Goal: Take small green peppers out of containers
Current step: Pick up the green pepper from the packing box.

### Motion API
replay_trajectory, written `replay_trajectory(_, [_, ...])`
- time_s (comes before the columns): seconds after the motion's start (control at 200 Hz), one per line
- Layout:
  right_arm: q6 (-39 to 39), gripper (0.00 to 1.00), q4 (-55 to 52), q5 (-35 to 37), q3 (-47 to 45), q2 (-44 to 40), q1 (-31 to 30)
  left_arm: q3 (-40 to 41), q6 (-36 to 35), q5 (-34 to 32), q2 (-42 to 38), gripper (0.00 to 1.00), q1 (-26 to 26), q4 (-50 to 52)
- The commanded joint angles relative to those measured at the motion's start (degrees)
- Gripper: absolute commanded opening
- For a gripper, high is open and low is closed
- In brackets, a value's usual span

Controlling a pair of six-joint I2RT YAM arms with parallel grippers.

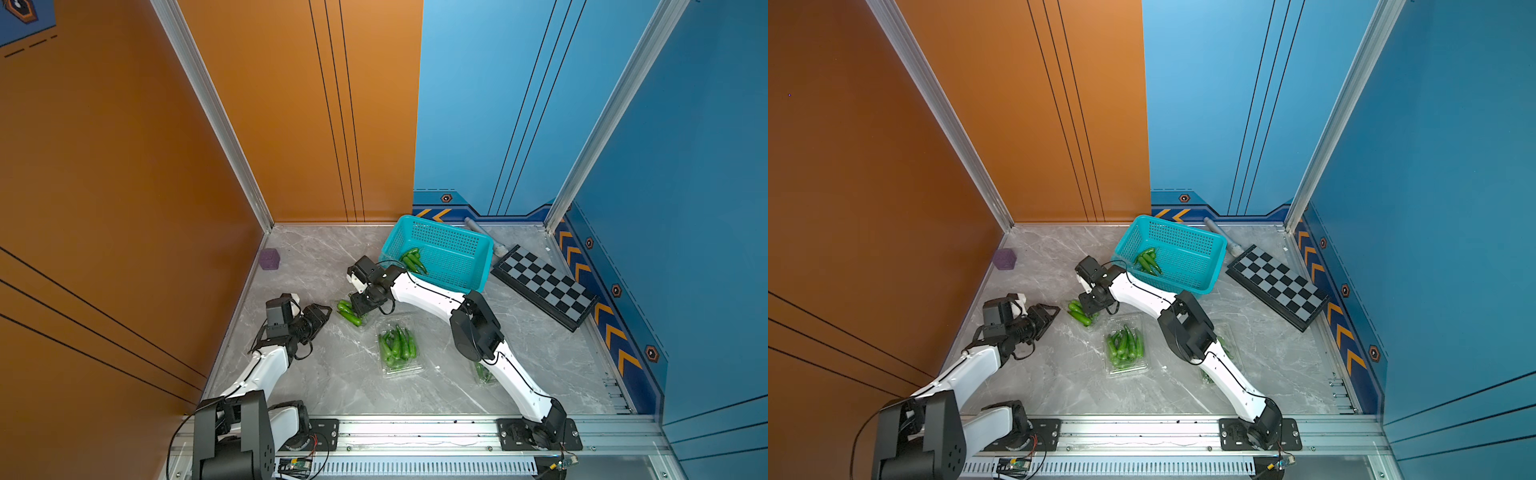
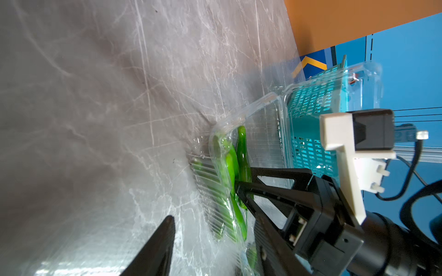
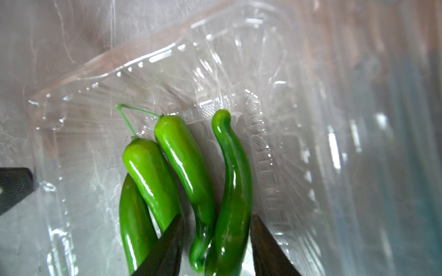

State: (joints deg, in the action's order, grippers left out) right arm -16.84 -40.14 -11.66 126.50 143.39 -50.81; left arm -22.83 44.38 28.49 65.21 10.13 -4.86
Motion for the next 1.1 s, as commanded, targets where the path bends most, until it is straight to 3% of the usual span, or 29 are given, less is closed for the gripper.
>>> replay_trajectory(0.0, [-0.1, 0.40, -2.4, 1.4, 1.5, 1.5, -0.4, -0.1, -0.9, -0.1, -0.9, 0.55, 0.2, 0.9])
replay_trajectory(0.105, [0.0, 0.34, -2.5, 0.9, 1.5, 1.7, -0.3, -0.1, -0.9, -0.2, -0.9, 0.55, 0.2, 0.8])
replay_trajectory(0.465, [-0.4, 0.40, -3.2, 1.5, 2.0, 3.2, -0.3, -0.3, -0.9, -0.2, -0.8, 0.55, 0.1, 0.8])
replay_trajectory(0.741, [0.5, 0.39, -4.1, 2.3, 2.9, 4.2, -0.6, -0.3, -0.9, -0.1, -0.8, 0.55, 0.1, 0.8])
replay_trajectory(0.971, [1.4, 0.17, -4.2, 2.9, 2.9, 3.3, -0.8, -0.4, -0.9, -0.1, -1.0, 0.55, 0.1, 0.8])
replay_trajectory(1.096, [2.4, 0.15, -4.1, 3.9, 3.3, 1.5, -0.6, -0.4, -1.0, -0.2, -0.7, 0.55, 0.1, 0.9])
